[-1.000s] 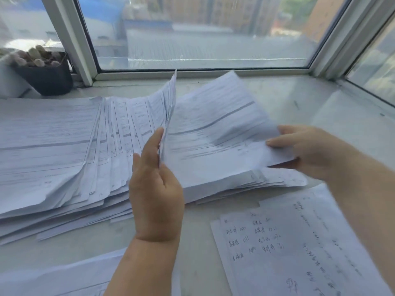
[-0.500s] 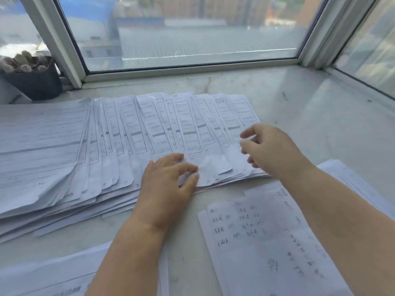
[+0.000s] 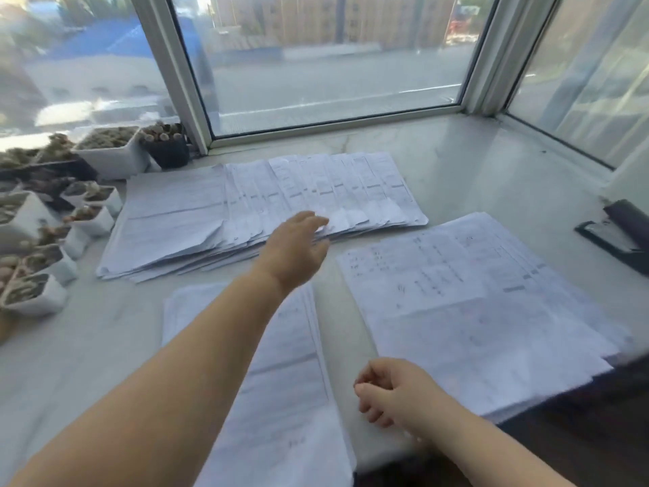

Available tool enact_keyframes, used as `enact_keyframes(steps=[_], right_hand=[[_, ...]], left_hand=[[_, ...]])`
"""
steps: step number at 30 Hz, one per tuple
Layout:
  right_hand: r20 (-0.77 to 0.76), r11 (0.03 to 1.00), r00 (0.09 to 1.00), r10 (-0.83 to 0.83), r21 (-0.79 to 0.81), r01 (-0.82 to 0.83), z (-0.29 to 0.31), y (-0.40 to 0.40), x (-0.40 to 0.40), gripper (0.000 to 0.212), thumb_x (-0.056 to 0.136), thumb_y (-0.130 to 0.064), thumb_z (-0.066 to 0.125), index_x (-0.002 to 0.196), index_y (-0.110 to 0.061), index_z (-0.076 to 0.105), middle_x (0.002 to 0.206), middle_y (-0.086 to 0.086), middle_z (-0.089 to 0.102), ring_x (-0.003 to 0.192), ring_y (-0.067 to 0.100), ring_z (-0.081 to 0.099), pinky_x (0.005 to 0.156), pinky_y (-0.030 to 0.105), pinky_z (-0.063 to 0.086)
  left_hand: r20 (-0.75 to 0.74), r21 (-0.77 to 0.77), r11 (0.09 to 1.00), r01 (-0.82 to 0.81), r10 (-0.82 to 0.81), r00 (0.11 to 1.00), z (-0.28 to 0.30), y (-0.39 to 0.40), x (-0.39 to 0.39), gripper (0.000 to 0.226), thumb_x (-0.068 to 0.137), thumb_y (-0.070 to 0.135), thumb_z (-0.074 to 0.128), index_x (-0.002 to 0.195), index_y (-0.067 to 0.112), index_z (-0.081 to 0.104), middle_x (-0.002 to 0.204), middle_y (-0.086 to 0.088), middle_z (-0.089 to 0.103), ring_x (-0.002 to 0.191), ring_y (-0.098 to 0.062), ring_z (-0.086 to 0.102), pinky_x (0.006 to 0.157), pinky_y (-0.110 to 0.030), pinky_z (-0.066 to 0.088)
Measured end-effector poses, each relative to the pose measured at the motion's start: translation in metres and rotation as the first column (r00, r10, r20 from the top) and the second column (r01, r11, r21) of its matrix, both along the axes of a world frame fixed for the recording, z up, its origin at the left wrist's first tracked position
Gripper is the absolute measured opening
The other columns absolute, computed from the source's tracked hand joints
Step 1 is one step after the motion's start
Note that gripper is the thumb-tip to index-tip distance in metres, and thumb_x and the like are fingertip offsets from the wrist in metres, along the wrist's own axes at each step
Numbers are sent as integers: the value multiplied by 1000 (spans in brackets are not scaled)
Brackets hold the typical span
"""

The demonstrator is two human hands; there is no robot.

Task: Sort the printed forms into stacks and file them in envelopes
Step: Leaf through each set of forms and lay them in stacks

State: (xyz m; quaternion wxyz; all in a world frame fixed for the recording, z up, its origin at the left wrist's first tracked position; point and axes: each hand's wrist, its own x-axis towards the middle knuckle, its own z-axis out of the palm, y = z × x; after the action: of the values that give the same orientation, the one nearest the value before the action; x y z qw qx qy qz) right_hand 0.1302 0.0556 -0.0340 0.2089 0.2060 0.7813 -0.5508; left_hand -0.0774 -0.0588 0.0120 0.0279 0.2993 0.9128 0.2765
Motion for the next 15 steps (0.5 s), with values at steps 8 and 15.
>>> enact_keyframes(steps=[8,15], right_hand=[[-99,973,995,6,230,17,-13,-31,49,4,89,-26,59,86,-23,60,69,-1,72,55,6,66,58,24,52],[-86,985,984,-155,62,160,-20,-57,68,6,89,-22,60,95,-22,58,83,6,70,58,12,68,54,22,53]], left_hand=[[52,29,998,56,-58,997,-53,-112,178,24,84,40,66,106,30,59,112,15,49,106,-2,47,92,-13,34],[107,131,983,128,-142,984,-61,-136,231,19,81,35,71,96,25,66,108,16,54,105,1,49,93,-16,37]])
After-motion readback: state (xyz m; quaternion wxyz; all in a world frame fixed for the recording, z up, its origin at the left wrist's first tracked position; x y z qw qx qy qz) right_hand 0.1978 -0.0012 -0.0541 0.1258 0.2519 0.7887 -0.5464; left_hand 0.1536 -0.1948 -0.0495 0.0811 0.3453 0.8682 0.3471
